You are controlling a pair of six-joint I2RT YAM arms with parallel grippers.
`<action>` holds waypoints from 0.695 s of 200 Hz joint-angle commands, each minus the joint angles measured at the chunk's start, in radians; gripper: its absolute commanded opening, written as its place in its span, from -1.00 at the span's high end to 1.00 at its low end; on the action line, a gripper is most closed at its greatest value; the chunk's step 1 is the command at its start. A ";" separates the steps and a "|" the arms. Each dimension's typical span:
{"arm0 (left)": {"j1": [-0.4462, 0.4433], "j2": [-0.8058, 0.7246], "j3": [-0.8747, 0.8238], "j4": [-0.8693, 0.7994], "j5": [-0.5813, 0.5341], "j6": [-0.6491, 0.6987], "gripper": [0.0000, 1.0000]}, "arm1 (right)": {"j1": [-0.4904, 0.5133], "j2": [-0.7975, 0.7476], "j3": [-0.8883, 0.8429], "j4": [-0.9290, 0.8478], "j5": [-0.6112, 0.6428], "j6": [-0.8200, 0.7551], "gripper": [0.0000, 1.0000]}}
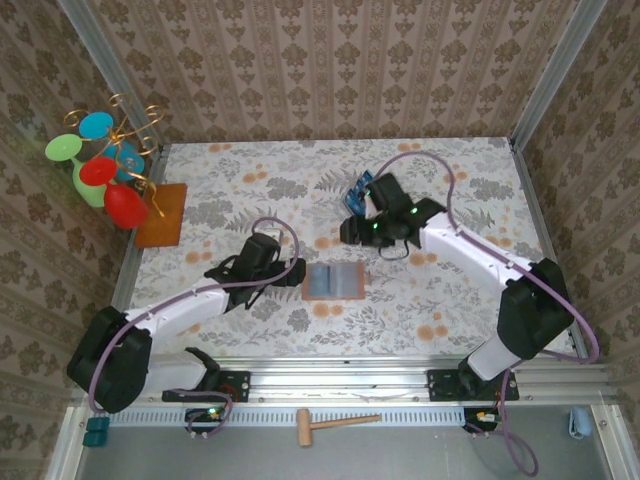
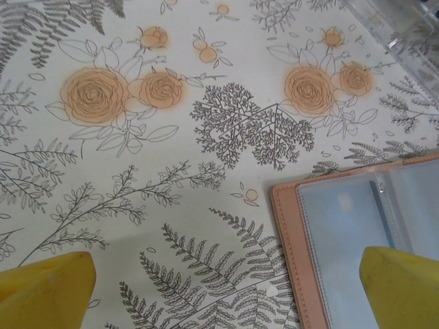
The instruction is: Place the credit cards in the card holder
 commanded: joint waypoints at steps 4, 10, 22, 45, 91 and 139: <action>0.018 0.025 0.042 -0.034 0.027 -0.006 -1.00 | -0.032 0.067 0.119 -0.170 0.143 -0.136 -0.02; 0.022 0.029 0.046 -0.038 0.031 -0.007 -1.00 | -0.035 0.091 0.149 -0.192 0.169 -0.159 0.00; 0.027 0.033 0.048 -0.043 0.039 -0.007 -1.00 | -0.040 0.140 0.204 -0.229 0.218 -0.205 0.03; 0.036 0.027 0.045 -0.041 0.052 -0.007 -1.00 | -0.040 0.240 0.296 -0.293 0.279 -0.275 0.14; 0.045 0.015 0.036 -0.040 0.071 -0.005 -1.00 | -0.038 0.360 0.383 -0.357 0.368 -0.333 0.35; 0.048 0.019 0.025 -0.028 0.076 -0.009 -1.00 | -0.038 0.419 0.384 -0.361 0.424 -0.350 0.33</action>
